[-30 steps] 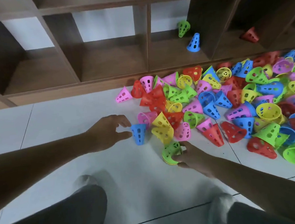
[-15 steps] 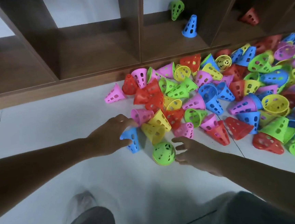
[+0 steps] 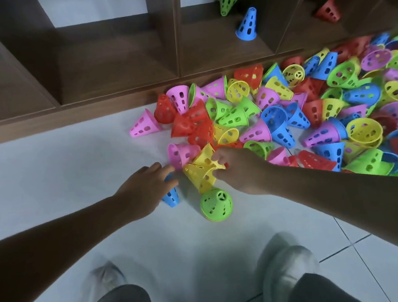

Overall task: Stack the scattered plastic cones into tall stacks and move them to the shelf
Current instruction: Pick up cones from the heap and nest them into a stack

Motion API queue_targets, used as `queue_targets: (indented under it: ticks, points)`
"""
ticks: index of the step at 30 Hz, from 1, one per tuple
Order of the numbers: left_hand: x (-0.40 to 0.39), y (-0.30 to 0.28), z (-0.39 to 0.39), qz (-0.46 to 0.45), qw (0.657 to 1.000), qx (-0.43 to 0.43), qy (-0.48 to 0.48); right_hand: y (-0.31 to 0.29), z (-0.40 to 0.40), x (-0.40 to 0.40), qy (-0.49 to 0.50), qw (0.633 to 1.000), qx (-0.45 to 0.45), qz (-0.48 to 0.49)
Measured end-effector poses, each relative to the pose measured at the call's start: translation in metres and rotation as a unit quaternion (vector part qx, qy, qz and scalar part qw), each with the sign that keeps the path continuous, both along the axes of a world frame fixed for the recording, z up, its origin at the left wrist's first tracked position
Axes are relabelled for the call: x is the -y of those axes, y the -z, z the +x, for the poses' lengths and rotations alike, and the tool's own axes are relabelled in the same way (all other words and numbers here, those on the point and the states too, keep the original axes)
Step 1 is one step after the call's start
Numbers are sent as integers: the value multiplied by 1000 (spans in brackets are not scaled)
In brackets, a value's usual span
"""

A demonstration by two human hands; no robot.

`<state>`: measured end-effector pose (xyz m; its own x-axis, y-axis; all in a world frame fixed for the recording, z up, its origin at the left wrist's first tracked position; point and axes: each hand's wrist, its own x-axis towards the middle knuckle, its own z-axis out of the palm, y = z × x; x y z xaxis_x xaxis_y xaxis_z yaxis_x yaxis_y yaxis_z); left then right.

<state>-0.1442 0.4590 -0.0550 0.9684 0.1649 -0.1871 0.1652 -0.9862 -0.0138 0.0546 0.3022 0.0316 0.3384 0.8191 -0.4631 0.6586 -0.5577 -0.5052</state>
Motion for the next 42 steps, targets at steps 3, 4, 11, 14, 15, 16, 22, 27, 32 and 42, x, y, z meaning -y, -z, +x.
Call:
queue_targets:
  ticks: [3, 4, 11, 14, 15, 16, 22, 27, 32, 42]
  points:
    - [-4, 3, 1, 2, 999, 38, 1, 13, -4, -12, -18, 999, 41, -25]
    - [-3, 4, -1, -2, 999, 54, -4, 19, -6, -14, -21, 998, 52, -35]
    - [27, 0, -19, -257, 915, 165, -265, 45, -18, -20, 7, 997, 35, -63]
    - [48, -14, -20, -320, 853, 248, -329, 49, -26, -26, 44, 994, 2, -100]
    - [56, -21, -18, -348, 826, 266, -354, 51, -28, -27, 60, 992, -15, -112]
    - [62, -28, -16, -373, 802, 278, -374, 52, -29, -28, 77, 990, -29, -117]
    - [72, -47, -12, -425, 737, 317, -420, 47, -25, -24, 177, 974, -112, -87]
    - [79, -52, -13, -474, 696, 326, -430, 30, -20, -3, 239, 949, -201, 30]
    - [93, -57, -2, -506, 695, 301, -412, 16, -9, 34, 348, 876, -288, 166]
    - [102, -49, 24, -396, 865, 165, -260, 15, -24, 81, 408, 806, -342, 260]
